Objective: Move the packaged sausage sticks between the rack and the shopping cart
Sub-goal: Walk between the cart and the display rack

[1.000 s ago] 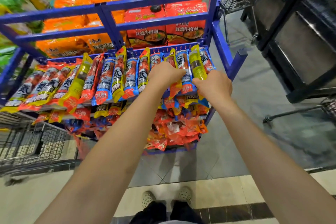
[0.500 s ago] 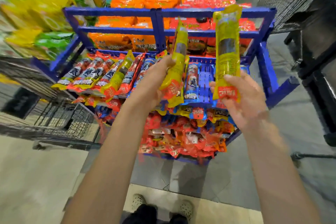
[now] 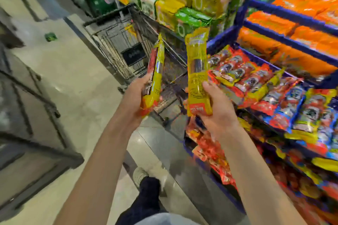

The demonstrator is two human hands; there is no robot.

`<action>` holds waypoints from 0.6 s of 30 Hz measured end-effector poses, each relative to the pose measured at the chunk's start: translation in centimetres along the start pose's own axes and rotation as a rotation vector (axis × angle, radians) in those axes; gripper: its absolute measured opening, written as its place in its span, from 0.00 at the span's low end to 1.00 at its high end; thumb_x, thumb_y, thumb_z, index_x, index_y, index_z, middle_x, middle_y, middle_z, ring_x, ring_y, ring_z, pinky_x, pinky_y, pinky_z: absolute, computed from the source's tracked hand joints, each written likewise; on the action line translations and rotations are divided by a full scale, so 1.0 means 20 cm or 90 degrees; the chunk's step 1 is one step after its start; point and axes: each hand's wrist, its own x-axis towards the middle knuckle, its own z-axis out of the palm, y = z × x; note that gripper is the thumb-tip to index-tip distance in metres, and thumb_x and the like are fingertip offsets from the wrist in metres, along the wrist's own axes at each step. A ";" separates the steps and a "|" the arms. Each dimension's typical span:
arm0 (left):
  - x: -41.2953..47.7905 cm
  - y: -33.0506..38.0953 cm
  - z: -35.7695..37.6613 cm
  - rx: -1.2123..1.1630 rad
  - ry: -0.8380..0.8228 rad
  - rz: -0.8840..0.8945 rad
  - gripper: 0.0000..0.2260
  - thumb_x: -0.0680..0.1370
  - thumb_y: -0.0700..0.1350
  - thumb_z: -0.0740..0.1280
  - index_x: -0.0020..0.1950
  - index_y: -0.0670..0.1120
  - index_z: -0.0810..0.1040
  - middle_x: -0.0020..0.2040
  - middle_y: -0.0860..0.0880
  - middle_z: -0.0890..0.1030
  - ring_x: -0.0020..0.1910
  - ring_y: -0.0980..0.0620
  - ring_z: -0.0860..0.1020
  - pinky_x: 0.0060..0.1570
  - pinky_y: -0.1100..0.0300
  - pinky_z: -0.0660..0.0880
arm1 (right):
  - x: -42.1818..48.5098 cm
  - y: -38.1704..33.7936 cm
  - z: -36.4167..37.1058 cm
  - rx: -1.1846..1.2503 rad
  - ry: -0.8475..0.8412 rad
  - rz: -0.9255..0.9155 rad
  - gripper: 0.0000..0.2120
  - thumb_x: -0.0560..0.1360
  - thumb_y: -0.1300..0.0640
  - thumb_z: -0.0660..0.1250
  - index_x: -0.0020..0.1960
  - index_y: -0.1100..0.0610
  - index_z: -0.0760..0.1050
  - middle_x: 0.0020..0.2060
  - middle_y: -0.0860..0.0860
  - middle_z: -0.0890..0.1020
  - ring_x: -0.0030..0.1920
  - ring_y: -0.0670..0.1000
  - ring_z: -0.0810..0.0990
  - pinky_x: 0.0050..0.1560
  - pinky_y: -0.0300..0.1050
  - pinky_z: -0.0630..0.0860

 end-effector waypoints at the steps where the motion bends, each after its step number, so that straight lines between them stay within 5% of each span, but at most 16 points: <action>1: 0.03 0.03 -0.13 -0.006 0.024 0.000 0.10 0.80 0.49 0.61 0.48 0.44 0.77 0.34 0.46 0.76 0.29 0.49 0.75 0.27 0.61 0.74 | 0.07 0.07 0.11 -0.007 -0.020 0.022 0.14 0.82 0.58 0.57 0.65 0.59 0.71 0.46 0.59 0.81 0.36 0.55 0.81 0.31 0.42 0.77; 7: 0.31 0.13 -0.88 0.025 0.121 -0.021 0.10 0.79 0.47 0.59 0.49 0.43 0.76 0.35 0.44 0.77 0.27 0.48 0.76 0.23 0.62 0.71 | 0.49 0.51 0.69 -0.113 -0.086 0.127 0.16 0.77 0.63 0.64 0.64 0.57 0.71 0.39 0.55 0.82 0.34 0.55 0.82 0.33 0.48 0.78; 10: 0.46 0.18 -1.24 0.030 0.152 -0.023 0.12 0.78 0.48 0.61 0.55 0.41 0.75 0.39 0.41 0.76 0.28 0.47 0.76 0.23 0.62 0.71 | 0.67 0.68 0.96 -0.157 -0.095 0.135 0.10 0.76 0.60 0.68 0.57 0.59 0.74 0.34 0.54 0.77 0.29 0.51 0.75 0.29 0.43 0.72; 13: 0.61 0.24 -1.50 0.023 0.178 -0.045 0.26 0.70 0.53 0.66 0.62 0.37 0.72 0.43 0.41 0.80 0.29 0.46 0.77 0.24 0.60 0.71 | 0.81 0.77 1.17 -0.157 -0.100 0.153 0.01 0.77 0.59 0.67 0.48 0.56 0.74 0.27 0.47 0.74 0.24 0.44 0.72 0.26 0.39 0.69; 18: 0.85 0.32 -1.75 0.029 0.197 -0.054 0.27 0.72 0.53 0.70 0.64 0.38 0.71 0.49 0.36 0.82 0.30 0.44 0.79 0.25 0.59 0.73 | 1.06 0.93 1.35 -0.211 -0.057 0.175 0.04 0.76 0.55 0.69 0.50 0.53 0.75 0.29 0.46 0.74 0.25 0.43 0.71 0.25 0.39 0.66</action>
